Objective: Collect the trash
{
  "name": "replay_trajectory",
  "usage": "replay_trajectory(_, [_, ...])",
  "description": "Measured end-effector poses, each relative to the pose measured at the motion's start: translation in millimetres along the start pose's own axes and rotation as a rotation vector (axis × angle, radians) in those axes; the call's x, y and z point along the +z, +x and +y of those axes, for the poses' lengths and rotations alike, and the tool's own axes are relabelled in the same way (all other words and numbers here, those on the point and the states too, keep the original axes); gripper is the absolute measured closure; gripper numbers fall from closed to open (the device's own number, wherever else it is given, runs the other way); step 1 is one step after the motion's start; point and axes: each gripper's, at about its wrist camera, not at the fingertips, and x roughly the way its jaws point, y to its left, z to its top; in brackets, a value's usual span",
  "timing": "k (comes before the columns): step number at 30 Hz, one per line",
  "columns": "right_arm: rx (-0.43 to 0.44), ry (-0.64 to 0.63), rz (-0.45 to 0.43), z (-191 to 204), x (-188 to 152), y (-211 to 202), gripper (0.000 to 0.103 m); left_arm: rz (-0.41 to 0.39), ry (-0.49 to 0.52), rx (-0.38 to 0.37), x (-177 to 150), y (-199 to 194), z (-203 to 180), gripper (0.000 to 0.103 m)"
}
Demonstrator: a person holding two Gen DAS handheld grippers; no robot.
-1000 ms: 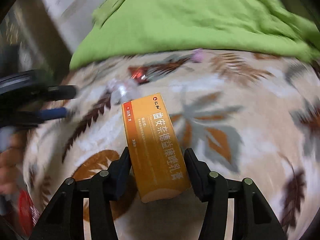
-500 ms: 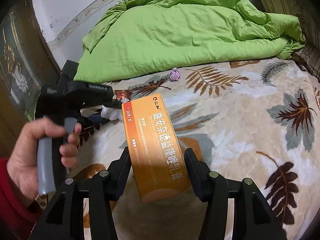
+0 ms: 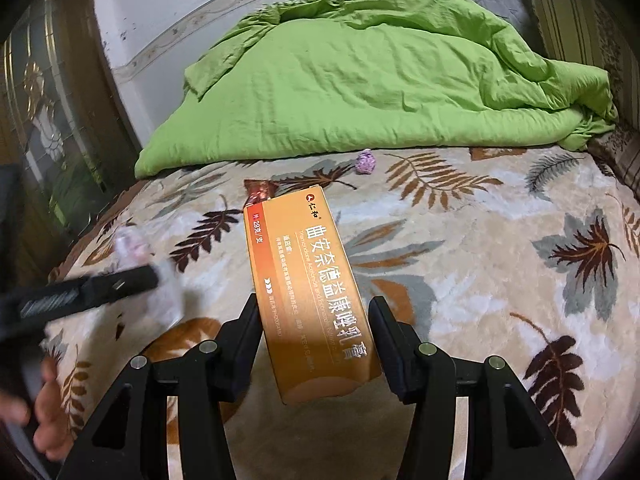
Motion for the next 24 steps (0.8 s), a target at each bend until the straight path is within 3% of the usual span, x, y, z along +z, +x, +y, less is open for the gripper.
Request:
replay_trajectory(11, [0.013,-0.091,-0.078,40,-24,-54,0.045,-0.044,0.013,-0.050,-60,-76,-1,0.058])
replay_trajectory(17, [-0.021,-0.135,-0.114,48,-33,-96,0.045,-0.090,0.038,-0.082,-77,-120,-9,0.058])
replay_trajectory(24, [-0.019,-0.090,-0.133,41,-36,-129,0.045,-0.132,0.057,-0.104,-87,-148,-17,0.058])
